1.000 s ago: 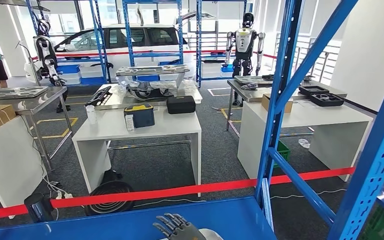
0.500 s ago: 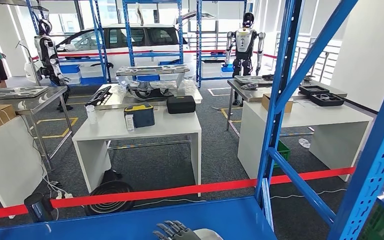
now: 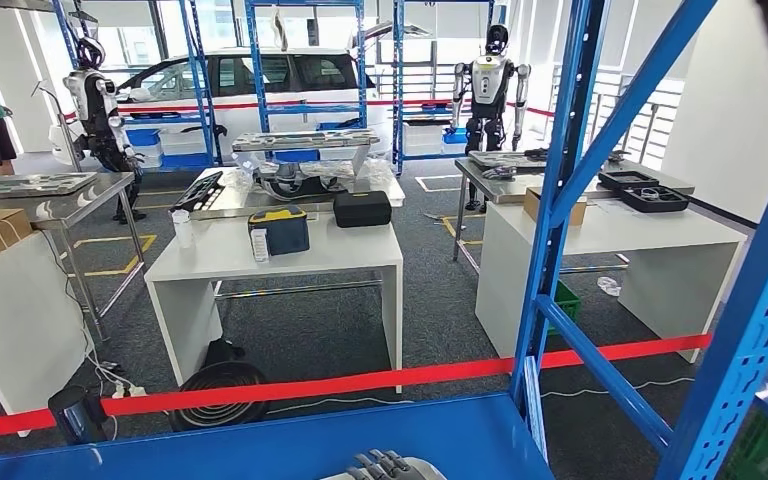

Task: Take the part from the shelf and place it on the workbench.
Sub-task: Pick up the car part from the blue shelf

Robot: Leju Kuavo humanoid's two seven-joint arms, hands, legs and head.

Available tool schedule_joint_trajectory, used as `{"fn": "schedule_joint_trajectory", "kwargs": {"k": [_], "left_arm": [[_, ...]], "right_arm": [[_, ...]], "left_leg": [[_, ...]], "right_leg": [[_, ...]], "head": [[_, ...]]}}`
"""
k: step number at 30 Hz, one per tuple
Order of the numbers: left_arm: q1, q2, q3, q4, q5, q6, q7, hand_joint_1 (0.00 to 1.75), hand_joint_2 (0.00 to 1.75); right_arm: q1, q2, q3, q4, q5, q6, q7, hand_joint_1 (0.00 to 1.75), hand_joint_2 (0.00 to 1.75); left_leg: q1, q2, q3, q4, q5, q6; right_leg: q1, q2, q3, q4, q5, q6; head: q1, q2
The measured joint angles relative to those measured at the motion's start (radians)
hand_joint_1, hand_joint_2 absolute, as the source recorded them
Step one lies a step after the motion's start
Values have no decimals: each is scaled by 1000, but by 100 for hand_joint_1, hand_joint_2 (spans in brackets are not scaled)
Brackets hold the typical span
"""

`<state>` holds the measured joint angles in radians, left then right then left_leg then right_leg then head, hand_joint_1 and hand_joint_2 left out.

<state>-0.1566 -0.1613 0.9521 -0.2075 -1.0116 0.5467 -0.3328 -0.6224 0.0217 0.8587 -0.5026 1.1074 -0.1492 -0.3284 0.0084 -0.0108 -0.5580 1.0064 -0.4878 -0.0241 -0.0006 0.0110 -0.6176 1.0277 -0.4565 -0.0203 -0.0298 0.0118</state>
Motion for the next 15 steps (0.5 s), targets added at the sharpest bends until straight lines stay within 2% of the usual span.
{"fn": "schedule_joint_trajectory", "kwargs": {"k": [6, 7, 10, 11, 12, 15], "left_arm": [[0, 0, -2, 0, -3, 3, -18, 0, 0], [0, 0, -2, 0, -1, 3, -24, 0, 0], [0, 0, -2, 0, 7, 1, -38, 0, 0], [0, 0, -2, 0, 10, -2, -43, 0, 0], [0, 0, -2, 0, 14, -7, -51, 0, 0], [0, 0, -2, 0, 40, -13, -91, 0, 131]], "right_arm": [[-4, -13, 0, 22, -14, 0, -4, 0, 175], [-5, -14, 0, 25, -15, 2, -5, 33, 175], [-7, -16, 0, 34, -18, 6, -14, 164, 175], [-7, -16, 0, 37, -18, 8, -18, 175, 175], [-7, -16, 0, 40, -19, 12, -22, 175, 175], [-6, -16, 0, 51, -20, 20, -35, 175, 175]], "left_leg": [[0, 1, 2, 0, -1, 0], [0, 1, 2, 0, -1, 0], [0, 1, 3, 0, -1, 0], [0, 1, 3, 0, -1, 0], [0, 1, 3, 0, -1, 0], [0, 1, 4, 0, -1, 0]], "right_leg": [[0, 0, 1, 0, 0, 0], [0, 0, 2, 0, 0, 0], [0, 0, 3, 0, 0, 0], [0, 0, 3, 0, 0, 0], [0, 0, 3, 0, 0, 0], [0, 0, 4, 0, 0, 0]], "head": [[0, 0], [0, 0], [0, 0], [0, 0], [0, 0], [0, 0]]}}
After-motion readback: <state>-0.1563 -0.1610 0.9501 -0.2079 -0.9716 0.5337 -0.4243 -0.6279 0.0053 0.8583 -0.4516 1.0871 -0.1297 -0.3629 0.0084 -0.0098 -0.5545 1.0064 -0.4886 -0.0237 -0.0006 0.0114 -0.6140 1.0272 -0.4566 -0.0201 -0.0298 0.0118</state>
